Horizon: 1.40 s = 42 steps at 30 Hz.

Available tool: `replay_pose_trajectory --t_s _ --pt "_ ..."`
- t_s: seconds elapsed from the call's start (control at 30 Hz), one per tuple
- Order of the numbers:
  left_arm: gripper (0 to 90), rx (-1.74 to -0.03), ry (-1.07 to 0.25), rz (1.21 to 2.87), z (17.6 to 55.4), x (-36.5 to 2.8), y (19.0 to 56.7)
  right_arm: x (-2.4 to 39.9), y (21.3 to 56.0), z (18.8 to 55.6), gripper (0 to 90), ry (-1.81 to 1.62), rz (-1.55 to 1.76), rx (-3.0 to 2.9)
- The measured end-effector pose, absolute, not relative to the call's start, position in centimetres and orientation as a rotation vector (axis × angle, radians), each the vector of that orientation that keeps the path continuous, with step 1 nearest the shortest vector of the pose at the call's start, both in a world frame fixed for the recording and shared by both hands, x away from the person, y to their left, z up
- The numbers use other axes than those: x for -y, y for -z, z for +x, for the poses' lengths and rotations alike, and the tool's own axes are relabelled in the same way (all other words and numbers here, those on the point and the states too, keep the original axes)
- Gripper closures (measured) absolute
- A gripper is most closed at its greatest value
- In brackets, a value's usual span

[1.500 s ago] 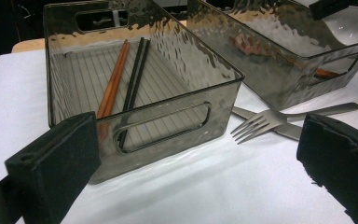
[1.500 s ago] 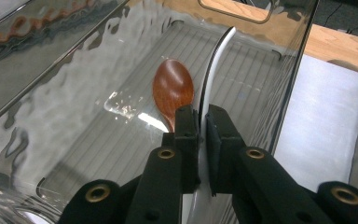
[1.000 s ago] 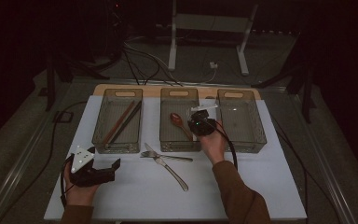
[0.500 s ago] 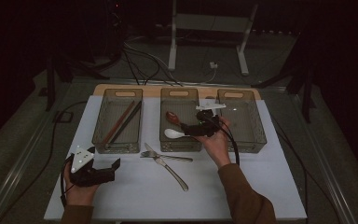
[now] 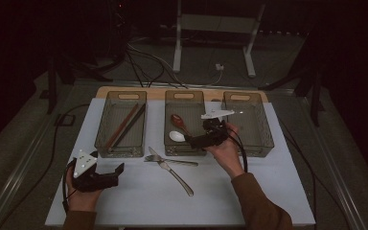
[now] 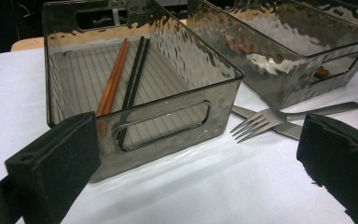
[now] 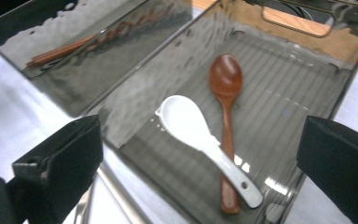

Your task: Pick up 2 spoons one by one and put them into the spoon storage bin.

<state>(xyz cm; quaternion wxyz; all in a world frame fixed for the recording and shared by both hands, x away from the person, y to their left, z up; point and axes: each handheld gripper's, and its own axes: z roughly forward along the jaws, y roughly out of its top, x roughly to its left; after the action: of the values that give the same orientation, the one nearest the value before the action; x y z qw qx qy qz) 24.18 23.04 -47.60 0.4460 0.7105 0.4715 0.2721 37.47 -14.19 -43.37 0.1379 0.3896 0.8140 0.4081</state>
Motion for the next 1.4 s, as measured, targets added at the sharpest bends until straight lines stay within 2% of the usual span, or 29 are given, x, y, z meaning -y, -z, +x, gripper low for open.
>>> replay_pose_trajectory --t_s 1.4 --pt "0.6 -1.184 -0.658 1.726 23.7 -23.8 48.0 11.5 44.4 34.4 0.9 -1.373 0.907 -2.496"
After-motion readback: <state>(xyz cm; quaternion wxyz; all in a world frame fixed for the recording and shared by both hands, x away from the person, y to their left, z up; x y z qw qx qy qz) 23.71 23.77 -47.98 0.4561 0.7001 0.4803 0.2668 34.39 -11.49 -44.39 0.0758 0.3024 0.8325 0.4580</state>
